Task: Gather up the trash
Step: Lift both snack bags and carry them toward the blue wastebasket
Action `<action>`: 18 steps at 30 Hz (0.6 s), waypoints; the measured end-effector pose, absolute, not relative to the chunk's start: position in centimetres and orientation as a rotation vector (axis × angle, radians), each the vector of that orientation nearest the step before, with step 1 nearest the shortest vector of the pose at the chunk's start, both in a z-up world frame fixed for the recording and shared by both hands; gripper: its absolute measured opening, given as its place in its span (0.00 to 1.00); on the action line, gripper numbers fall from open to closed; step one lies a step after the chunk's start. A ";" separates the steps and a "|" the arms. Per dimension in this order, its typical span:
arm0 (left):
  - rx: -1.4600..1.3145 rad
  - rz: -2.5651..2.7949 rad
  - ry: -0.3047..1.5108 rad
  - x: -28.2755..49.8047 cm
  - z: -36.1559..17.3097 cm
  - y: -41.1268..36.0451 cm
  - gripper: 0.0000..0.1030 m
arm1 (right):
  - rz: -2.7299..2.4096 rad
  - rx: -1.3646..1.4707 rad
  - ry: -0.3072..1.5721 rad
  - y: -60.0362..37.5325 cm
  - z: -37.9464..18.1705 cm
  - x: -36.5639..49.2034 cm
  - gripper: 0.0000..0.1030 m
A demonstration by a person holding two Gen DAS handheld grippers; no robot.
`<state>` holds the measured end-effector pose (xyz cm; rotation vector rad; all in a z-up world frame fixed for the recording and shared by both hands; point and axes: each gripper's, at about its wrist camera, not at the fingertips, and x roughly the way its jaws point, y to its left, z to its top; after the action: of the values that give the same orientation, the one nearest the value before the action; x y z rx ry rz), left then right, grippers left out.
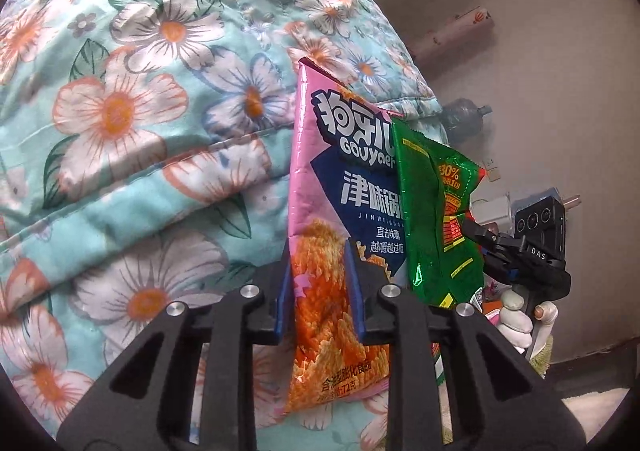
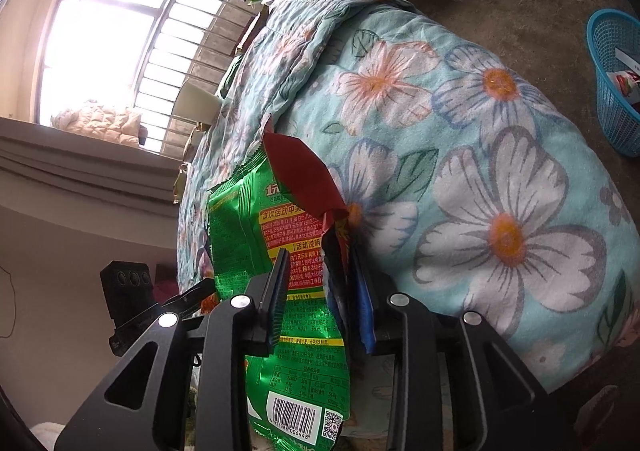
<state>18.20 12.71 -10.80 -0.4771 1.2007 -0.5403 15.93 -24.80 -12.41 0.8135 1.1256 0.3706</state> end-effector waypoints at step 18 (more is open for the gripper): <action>-0.473 -0.529 1.119 18.0 -9.1 12.9 0.11 | 0.423 0.815 1.085 -23.5 -11.2 16.0 0.05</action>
<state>18.04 12.95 -9.07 -0.4725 1.1195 -0.5287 15.97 -23.51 -11.15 0.8154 1.0848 0.4230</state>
